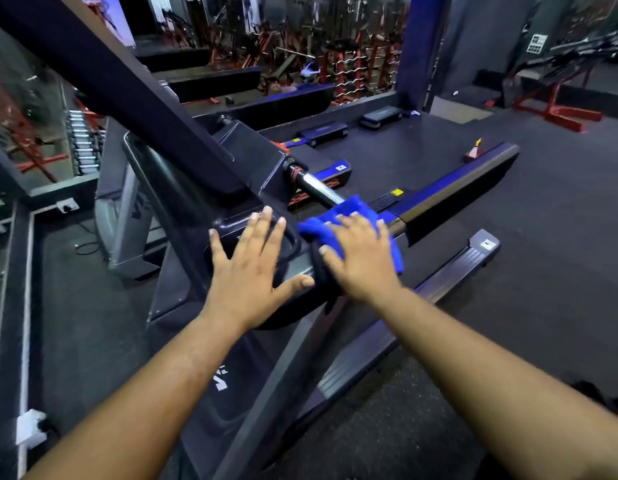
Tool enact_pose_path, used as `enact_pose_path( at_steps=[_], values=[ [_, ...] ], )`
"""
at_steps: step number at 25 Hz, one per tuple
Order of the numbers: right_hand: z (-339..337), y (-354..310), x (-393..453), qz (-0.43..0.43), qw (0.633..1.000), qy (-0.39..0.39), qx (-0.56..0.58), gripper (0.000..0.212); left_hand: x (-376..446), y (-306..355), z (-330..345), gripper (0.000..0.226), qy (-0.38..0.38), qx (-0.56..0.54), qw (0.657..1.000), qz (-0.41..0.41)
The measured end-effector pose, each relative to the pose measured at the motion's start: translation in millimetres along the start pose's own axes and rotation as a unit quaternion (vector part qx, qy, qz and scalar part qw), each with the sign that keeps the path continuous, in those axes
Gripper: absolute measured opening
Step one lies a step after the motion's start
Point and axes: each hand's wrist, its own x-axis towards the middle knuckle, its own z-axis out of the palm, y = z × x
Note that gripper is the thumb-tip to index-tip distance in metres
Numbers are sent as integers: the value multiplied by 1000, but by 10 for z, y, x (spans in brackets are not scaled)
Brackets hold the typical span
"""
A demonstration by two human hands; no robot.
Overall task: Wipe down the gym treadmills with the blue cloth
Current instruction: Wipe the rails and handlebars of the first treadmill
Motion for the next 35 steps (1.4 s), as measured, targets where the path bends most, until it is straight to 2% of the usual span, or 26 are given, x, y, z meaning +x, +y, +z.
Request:
enact_pose_path(
  at_steps=[2, 4, 7, 9, 12, 14, 19, 21, 24, 25, 27, 30, 32, 33, 35],
  values=[
    [33, -109, -180, -87, 996, -28, 17, 65, 119, 159, 38, 107, -25, 8, 1000, 5],
    [-2, 229, -82, -126, 992, -32, 8, 66, 247, 292, 71, 111, -46, 25, 999, 6],
    [-135, 904, 277, -35, 999, -21, -25, 72, 360, 367, 119, 110, -79, 44, 996, 0],
    [-182, 971, 374, 9, 999, -38, -38, 76, 383, 375, 134, 110, -98, 39, 994, -9],
    [-132, 579, 215, -65, 996, -53, -17, 76, 428, 382, 136, 112, -125, 32, 991, -18],
    [-152, 446, 168, -121, 988, -100, -10, 78, 460, 396, 136, 112, -141, 30, 989, -26],
    [-247, 593, 834, -74, 974, -203, -73, 63, 461, 422, 105, 113, -159, 22, 986, -52],
    [-178, 605, 740, -49, 982, -170, -69, 64, 461, 416, 97, 112, -155, 10, 986, -65],
    [-84, 586, 220, -17, 999, -35, -30, 72, 518, 435, 109, 110, -151, 3, 987, -62],
    [-80, 588, 126, -16, 999, -23, -24, 74, 549, 431, 125, 111, -150, 4, 987, -62],
    [-112, 598, 276, -12, 997, -66, -48, 77, 625, 418, 159, 112, -156, 4, 985, -70],
    [-180, 469, 881, -7, 971, -217, -97, 78, 745, 402, 207, 113, -171, 4, 981, -91],
    [-133, 341, 1208, 10, 949, -304, -85, 91, 809, 393, 225, 114, -185, -2, 977, -108],
    [-74, 294, 1344, 13, 944, -320, -78, 97, 843, 392, 230, 114, -190, -8, 975, -118],
    [81, 214, 1534, -21, 952, -293, -87, 100, 885, 396, 238, 113, -193, -24, 972, -131]
  ],
)
